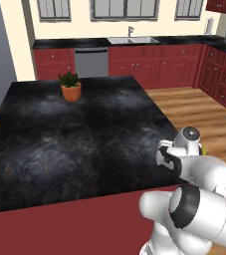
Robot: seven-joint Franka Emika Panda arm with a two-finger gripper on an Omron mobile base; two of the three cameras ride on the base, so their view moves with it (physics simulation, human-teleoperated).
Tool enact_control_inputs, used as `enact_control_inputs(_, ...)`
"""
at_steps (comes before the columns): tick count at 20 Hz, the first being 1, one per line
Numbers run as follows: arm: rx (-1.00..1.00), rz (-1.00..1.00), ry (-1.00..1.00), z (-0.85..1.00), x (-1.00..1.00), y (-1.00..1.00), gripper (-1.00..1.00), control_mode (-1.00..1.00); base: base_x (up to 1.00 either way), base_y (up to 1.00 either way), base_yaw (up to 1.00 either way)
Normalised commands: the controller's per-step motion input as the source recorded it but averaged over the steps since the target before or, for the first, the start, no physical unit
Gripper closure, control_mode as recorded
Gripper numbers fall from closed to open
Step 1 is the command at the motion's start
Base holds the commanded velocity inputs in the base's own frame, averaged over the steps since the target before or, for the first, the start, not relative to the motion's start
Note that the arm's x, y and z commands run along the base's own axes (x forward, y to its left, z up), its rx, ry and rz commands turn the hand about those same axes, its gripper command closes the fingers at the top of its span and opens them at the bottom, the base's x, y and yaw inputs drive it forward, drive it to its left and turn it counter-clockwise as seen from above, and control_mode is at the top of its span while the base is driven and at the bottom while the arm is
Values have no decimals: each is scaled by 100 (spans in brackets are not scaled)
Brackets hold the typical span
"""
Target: Pick the bottled water, milk, boxed drink from the counter and place them in the open cabinet.
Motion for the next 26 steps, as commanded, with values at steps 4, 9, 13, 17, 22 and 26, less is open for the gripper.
enact_control_inputs(4, 0, 0, -18, 57, -54, 0, 100, -100, 0, 0, 0)
enact_control_inputs(9, 0, 0, -10, 59, -37, 0, 100, -100, 0, 0, 0)
enact_control_inputs(13, -5, 5, -1, 71, -24, 0, 100, -100, 0, 0, 0)
enact_control_inputs(17, -8, 9, 0, 88, -30, 1, 100, -100, 0, 0, 0)
enact_control_inputs(22, -5, 12, 0, 87, -41, 6, 100, -100, 0, 0, 0)
enact_control_inputs(26, -1, 10, 0, 72, -44, 23, 100, -100, 0, 0, 0)
